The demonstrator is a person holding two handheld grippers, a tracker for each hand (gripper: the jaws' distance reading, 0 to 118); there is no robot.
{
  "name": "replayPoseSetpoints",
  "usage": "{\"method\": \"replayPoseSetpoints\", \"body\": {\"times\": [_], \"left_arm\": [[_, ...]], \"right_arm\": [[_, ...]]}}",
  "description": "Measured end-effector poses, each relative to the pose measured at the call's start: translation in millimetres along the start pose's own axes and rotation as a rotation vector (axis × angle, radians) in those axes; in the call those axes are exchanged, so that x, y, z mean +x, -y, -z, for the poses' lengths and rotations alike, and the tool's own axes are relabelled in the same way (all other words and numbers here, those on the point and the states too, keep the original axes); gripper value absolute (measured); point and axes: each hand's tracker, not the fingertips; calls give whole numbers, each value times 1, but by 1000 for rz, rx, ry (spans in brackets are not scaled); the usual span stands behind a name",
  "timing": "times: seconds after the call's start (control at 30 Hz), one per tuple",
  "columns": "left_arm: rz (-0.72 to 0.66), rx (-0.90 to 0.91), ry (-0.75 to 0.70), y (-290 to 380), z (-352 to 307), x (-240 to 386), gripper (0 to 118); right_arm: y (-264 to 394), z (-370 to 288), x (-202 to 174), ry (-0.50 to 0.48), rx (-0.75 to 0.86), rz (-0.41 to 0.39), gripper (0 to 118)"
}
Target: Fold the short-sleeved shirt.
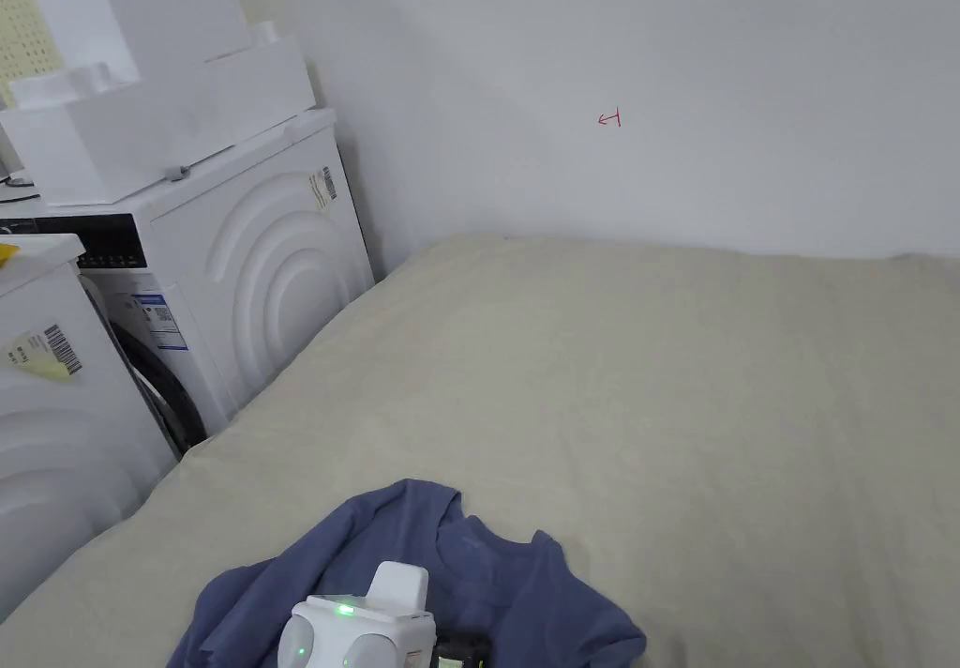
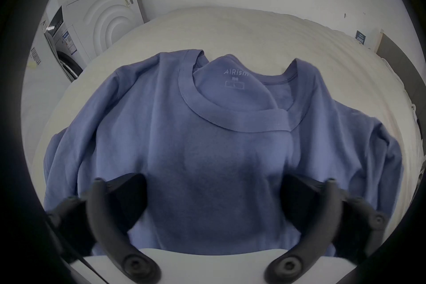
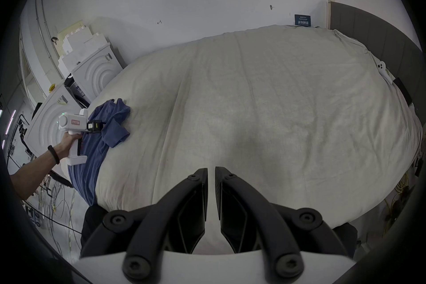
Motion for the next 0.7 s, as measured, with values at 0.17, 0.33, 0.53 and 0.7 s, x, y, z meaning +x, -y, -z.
{"method": "replayPoseSetpoints", "body": {"times": [0.17, 0.33, 0.53, 0.7], "left_arm": [[-51, 90, 42, 13, -9, -4, 15], [-169, 59, 80, 7, -3, -19, 9], [-288, 112, 142, 14, -16, -32, 0], [-321, 283, 191, 7, -84, -54, 0]], "right_arm": [[5, 1, 7, 7, -16, -12, 7], [7, 2, 8, 9, -22, 26, 7], [8, -4, 7, -6, -16, 4, 7], [8, -18, 11, -31, 21, 9, 7]]}}
